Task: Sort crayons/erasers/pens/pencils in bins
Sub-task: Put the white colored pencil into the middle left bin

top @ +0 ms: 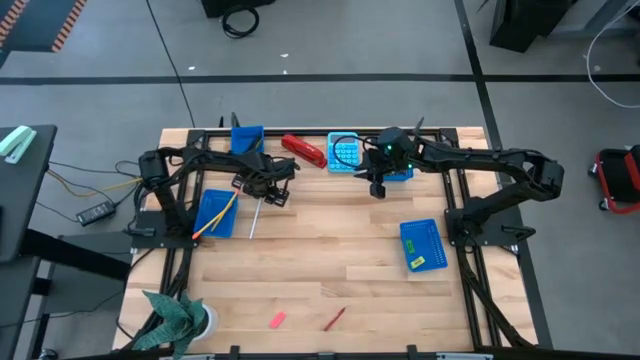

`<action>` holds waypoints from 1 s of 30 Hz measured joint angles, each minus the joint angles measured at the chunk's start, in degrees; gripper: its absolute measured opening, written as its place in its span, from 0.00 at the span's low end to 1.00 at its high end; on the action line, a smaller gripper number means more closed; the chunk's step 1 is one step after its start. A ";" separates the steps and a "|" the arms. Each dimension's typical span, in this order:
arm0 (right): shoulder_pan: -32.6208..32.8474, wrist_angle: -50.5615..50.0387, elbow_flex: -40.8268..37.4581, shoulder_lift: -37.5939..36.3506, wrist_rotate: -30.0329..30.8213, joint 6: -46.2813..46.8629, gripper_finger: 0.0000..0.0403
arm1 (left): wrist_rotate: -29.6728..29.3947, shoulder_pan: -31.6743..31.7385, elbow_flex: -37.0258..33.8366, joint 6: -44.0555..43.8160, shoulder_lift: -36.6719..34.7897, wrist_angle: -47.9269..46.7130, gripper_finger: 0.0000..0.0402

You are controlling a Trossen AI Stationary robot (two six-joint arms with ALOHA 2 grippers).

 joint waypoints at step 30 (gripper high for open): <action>-0.02 -1.29 -0.03 0.00 0.02 -6.03 0.24 | 15.09 6.91 -3.68 18.31 0.08 6.34 0.09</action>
